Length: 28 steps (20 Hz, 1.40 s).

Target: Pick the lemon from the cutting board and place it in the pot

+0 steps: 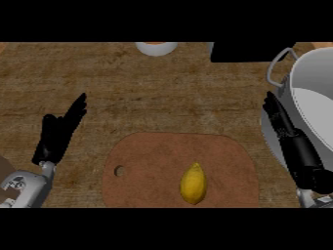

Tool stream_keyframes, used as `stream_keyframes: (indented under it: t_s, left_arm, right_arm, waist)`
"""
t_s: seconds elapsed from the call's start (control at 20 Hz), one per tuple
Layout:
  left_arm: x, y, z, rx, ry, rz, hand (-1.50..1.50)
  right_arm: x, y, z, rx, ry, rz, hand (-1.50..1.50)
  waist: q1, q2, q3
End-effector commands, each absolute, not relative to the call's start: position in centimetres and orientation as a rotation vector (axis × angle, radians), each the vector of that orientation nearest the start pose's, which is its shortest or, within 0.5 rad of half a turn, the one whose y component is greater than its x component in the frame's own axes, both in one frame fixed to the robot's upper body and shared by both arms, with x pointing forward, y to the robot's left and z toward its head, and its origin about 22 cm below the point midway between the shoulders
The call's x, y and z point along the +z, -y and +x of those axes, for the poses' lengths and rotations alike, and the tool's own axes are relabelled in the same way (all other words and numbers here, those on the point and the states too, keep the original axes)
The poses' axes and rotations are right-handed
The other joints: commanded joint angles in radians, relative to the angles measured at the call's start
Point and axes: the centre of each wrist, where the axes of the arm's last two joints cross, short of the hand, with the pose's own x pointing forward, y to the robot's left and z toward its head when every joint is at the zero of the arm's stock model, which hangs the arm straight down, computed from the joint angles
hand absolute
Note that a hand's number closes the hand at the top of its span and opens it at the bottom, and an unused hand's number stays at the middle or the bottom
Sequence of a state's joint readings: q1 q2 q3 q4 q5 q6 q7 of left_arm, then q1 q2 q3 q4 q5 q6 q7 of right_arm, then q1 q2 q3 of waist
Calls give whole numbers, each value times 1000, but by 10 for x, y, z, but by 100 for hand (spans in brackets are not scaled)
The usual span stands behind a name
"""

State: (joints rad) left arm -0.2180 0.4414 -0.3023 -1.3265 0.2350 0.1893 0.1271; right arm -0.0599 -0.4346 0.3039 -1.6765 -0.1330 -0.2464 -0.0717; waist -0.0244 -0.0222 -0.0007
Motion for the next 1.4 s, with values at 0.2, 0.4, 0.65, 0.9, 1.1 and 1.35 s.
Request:
stream_keyframes:
  t_s: [0.2, 0.4, 0.65, 0.9, 1.1, 1.35]
  left_arm:
    - [74, -284, 300, -18, 1610, 230, 0]
    - [81, -286, 294, 45, 1620, 200, 0]
    - [75, -275, 278, 52, 1614, 203, 0]
    - [81, -285, 283, 63, 1597, 213, 0]
    - [81, -281, 283, 80, 1608, 202, 0]
    - [74, -274, 277, 81, 1611, 181, 0]
  right_arm:
    - [63, 253, 267, 163, 1856, -206, 150]
    - [24, 287, 248, 320, 1765, -627, -150]
    - [28, 259, 234, 260, 2016, -434, -150]
    - [68, 275, 208, 462, 1973, -386, -150]
    - [110, 266, 203, 676, 1796, -362, -150]
    - [128, 246, 197, 960, 1529, -370, -150]
  waist:
    - [43, 20, 1]
    - [37, 19, 1]
    - [25, 20, 1]
    - [20, 20, 0]
    - [20, 18, -2]
    - [35, 19, -4]
